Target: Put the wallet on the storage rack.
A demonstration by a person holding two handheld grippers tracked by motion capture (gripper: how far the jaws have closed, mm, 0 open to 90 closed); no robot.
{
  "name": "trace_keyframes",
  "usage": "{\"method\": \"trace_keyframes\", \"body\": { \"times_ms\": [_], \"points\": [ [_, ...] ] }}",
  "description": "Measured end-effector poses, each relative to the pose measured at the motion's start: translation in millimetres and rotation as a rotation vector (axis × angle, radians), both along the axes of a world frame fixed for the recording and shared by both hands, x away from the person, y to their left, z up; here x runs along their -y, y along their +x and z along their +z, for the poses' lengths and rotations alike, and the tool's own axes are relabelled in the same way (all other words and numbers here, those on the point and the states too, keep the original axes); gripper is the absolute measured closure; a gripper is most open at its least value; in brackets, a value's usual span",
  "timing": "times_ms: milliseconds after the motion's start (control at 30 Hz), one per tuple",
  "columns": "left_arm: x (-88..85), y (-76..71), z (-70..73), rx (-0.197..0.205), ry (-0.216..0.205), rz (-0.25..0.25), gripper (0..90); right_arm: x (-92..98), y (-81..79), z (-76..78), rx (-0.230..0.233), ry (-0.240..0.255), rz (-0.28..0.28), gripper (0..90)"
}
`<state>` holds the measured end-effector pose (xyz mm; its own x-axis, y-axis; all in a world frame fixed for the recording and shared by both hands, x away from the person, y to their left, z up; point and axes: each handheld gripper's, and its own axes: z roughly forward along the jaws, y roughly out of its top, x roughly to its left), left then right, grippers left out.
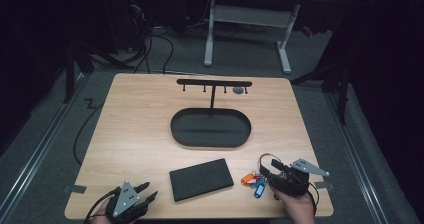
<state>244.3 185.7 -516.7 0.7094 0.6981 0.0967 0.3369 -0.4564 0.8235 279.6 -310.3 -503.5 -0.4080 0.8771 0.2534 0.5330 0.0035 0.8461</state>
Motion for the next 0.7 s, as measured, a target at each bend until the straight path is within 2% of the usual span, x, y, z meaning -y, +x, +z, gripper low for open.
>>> {"method": "trace_keyframes", "body": {
  "times_ms": [100, 333, 400, 467, 500, 567, 600, 633, 700],
  "points": [
    [-1.0, -0.5, 0.9, 0.006, -0.008, 0.012, 59.0, -3.6, 2.8, -0.5, 0.000, -0.010, 0.010, 38.7],
    [2.7, -1.4, -1.7, 0.000, 0.022, 0.010, 60.1, -6.9, 2.5, -1.6, -0.012, -0.027, 0.047, 43.0],
    [3.5, -2.3, -2.1, -0.005, 0.022, 0.011, 61.6, -11.2, 2.0, -1.5, -0.013, -0.055, 0.066, 44.5],
    [5.9, -2.6, -3.2, -0.023, 0.010, -0.003, 65.8, -19.0, 0.9, -2.3, -0.005, -0.094, 0.098, 50.1],
    [9.0, -2.6, -4.3, -0.034, 0.006, -0.012, 68.1, -23.4, 0.5, -2.6, -0.015, -0.105, 0.118, 56.5],
    [20.0, -1.9, -6.9, -0.054, 0.027, -0.040, 71.1, -32.7, 0.9, -3.2, -0.028, -0.131, 0.167, 70.4],
    [20.0, -1.9, -6.9, -0.054, 0.027, -0.040, 72.2, -36.8, 1.5, -3.8, -0.038, -0.139, 0.189, 77.3],
    [29.6, -1.1, -8.3, -0.063, 0.041, -0.058, 73.6, -40.9, 2.2, -4.6, -0.051, -0.150, 0.206, 83.9],
    [38.9, 0.6, -9.6, -0.073, 0.058, -0.066, 76.4, -50.0, 3.4, -6.7, -0.082, -0.166, 0.235, 90.0]
  ]
}}
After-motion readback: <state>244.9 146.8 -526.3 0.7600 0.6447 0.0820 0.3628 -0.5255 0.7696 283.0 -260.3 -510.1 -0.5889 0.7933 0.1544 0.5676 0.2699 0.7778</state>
